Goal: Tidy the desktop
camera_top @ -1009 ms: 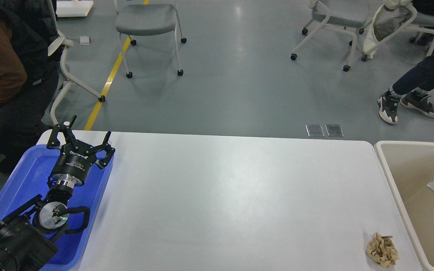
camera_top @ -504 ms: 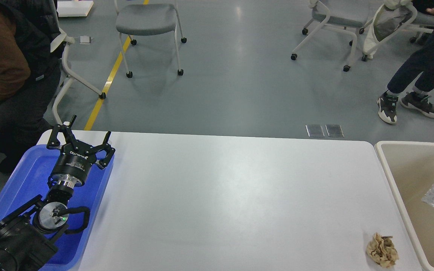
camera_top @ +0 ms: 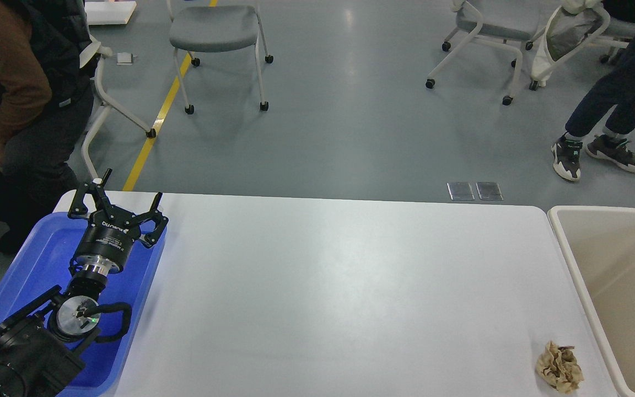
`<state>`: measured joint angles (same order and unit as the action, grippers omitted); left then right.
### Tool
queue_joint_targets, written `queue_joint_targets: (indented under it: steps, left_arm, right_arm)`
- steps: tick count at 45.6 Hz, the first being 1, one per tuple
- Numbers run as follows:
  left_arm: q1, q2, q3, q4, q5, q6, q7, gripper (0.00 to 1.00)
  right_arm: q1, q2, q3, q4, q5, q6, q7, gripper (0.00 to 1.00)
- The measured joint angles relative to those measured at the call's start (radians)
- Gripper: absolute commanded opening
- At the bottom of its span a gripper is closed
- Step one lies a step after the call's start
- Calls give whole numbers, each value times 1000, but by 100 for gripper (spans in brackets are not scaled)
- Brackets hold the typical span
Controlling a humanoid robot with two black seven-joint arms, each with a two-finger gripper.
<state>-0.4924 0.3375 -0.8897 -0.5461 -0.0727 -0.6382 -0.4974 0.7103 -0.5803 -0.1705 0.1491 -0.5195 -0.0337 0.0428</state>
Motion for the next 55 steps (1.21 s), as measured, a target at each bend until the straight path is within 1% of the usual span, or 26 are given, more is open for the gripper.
queue_joint_targets:
  steps: [6, 12, 25, 32, 34, 43, 50, 55]
  left_arm:
    - [0, 0, 0, 0, 0, 0, 0, 100]
    - [0, 0, 0, 0, 0, 0, 0, 100]
    - [0, 0, 1, 0, -1, 0, 0, 100]
    - [0, 0, 2, 0, -1, 0, 0, 100]
    - [0, 0, 2, 0, -1, 1, 0, 100]
    - [0, 0, 3, 0, -2, 1, -1, 100]
    - [0, 0, 3, 0, -1, 2, -1, 100]
    - [0, 0, 3, 0, -1, 2, -1, 100]
  right_arm:
    - [13, -7, 118, 19, 39, 1, 2, 99]
    - [31, -30, 254, 78, 113, 3, 0, 99]
    - [56, -122, 492, 350, 329, 13, -4, 100]
    - [62, -127, 625, 464, 462, 52, -4, 100]
    - [63, -116, 675, 488, 505, 76, -4, 100]
    - [69, -37, 790, 545, 616, 185, -4, 100]
    - [70, 69, 854, 563, 656, 275, -3, 100]
    - [71, 142, 877, 564, 668, 308, -2, 100]
